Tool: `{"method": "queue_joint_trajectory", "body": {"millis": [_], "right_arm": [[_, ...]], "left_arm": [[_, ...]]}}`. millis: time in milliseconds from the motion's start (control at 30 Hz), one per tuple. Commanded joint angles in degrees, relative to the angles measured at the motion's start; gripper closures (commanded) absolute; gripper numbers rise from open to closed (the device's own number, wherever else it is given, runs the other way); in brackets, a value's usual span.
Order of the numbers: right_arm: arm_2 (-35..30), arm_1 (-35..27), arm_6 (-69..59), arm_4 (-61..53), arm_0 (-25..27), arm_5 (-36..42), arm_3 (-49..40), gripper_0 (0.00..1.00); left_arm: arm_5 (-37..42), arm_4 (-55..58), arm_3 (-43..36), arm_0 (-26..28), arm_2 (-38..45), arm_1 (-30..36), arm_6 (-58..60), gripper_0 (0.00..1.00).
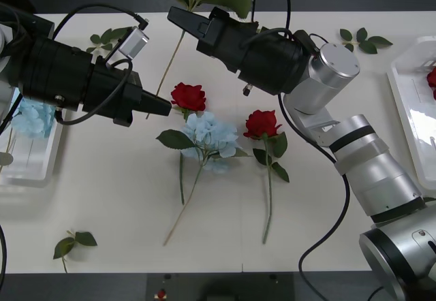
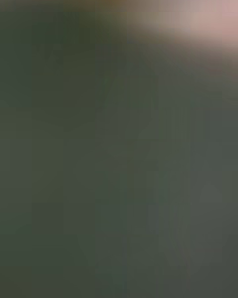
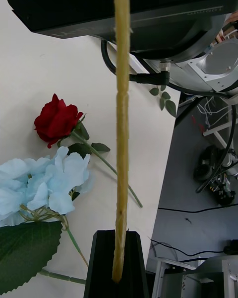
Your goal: Put the red flowers into the right box and the blue flowers into the left box
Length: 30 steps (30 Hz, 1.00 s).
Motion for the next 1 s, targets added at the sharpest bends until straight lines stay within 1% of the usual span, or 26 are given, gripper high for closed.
{"method": "queue_joint_trajectory", "body": {"millis": [33,233,467,633,733,933,1000], "right_arm": [[-0.48,0.85,2.25,-0.32,-1.78,0.92,-1.20,0.00],[-0.48,0.41,2.86,-0.85,-1.78,1.36,-1.29,0.00],[-0.48,0.14,3.57,-1.47,-1.78,1.36,-1.20,0.00],[0.40,-3.20,3.65,-1.55,-2.40,2.50,-1.29,0.00],[2.24,-8.38,3.30,-1.99,-2.84,4.61,-1.20,0.00],[8.04,-23.06,2.16,-5.60,-3.63,9.88,-1.29,0.00],[8.13,-25.70,1.72,-5.51,-3.63,11.55,-1.29,0.00]], "left_arm": [[1.59,0.63,-0.81,-2.84,2.24,1.45,0.08,1.00],[7.65,-2.80,-0.81,-2.84,8.56,3.47,0.43,1.00],[12.04,-7.63,-0.81,-2.75,14.54,7.60,0.78,1.00],[15.38,-11.94,-0.81,-2.66,18.94,10.15,2.19,1.00],[16.44,-15.10,-0.81,-1.96,21.22,12.35,2.89,1.00],[15.21,-20.99,-0.90,1.03,22.01,19.47,3.77,1.00],[14.59,-22.22,-0.81,1.91,22.01,21.22,3.77,1.00]]}}
